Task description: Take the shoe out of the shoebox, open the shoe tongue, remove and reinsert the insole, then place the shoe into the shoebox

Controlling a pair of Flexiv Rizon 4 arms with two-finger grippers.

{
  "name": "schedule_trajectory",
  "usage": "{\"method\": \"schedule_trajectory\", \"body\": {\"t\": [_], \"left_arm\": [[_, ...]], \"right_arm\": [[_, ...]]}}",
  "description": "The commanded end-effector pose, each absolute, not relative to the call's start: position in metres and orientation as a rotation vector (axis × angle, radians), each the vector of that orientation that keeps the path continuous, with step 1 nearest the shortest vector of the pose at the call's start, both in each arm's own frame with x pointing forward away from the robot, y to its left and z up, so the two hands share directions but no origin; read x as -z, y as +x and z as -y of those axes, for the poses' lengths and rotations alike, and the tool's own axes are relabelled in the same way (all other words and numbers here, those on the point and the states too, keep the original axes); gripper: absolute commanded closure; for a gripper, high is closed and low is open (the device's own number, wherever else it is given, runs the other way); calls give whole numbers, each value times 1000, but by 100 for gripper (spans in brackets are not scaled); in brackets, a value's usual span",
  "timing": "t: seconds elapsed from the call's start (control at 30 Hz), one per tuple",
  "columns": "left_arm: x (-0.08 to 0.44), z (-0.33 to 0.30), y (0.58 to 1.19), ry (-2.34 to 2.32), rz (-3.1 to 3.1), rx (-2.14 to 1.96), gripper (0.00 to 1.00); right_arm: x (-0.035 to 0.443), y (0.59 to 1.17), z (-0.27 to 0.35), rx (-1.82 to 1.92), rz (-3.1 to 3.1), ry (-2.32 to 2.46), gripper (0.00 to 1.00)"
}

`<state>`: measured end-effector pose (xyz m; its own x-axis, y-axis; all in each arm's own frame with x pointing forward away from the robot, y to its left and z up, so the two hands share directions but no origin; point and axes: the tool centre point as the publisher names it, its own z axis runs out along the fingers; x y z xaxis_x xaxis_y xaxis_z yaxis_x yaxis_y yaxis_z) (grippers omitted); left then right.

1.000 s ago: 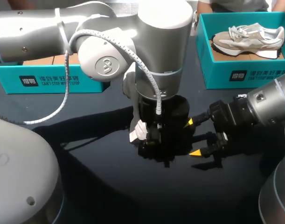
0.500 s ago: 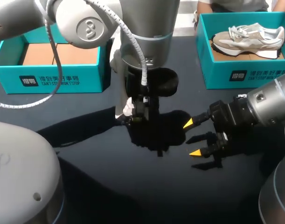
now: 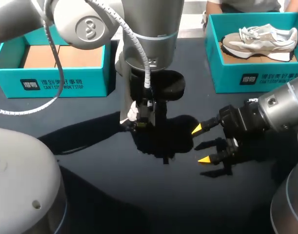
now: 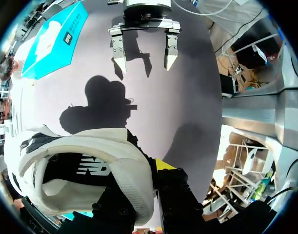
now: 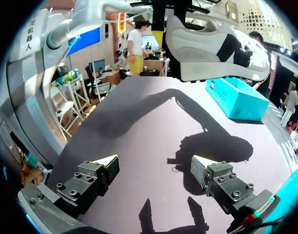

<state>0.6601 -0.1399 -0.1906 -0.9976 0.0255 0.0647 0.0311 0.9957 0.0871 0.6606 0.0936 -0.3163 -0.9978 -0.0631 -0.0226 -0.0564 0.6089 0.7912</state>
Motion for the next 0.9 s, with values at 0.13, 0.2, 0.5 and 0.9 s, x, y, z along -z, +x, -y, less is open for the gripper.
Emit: {"method": "schedule_trajectory", "body": {"t": [0.13,0.2,0.5,0.9], "left_arm": [[165,98,682,-151,2937,73,100],[160,90,687,-138,2948,111,100],[152,48,713,-95,2965,171,100],[127,-5,749,-100,2993,137,100]], "right_arm": [[317,660,-96,1376,2816,101,0],[317,660,-96,1376,2816,101,0],[317,660,-96,1376,2816,101,0],[317,660,-96,1376,2816,101,0]]}}
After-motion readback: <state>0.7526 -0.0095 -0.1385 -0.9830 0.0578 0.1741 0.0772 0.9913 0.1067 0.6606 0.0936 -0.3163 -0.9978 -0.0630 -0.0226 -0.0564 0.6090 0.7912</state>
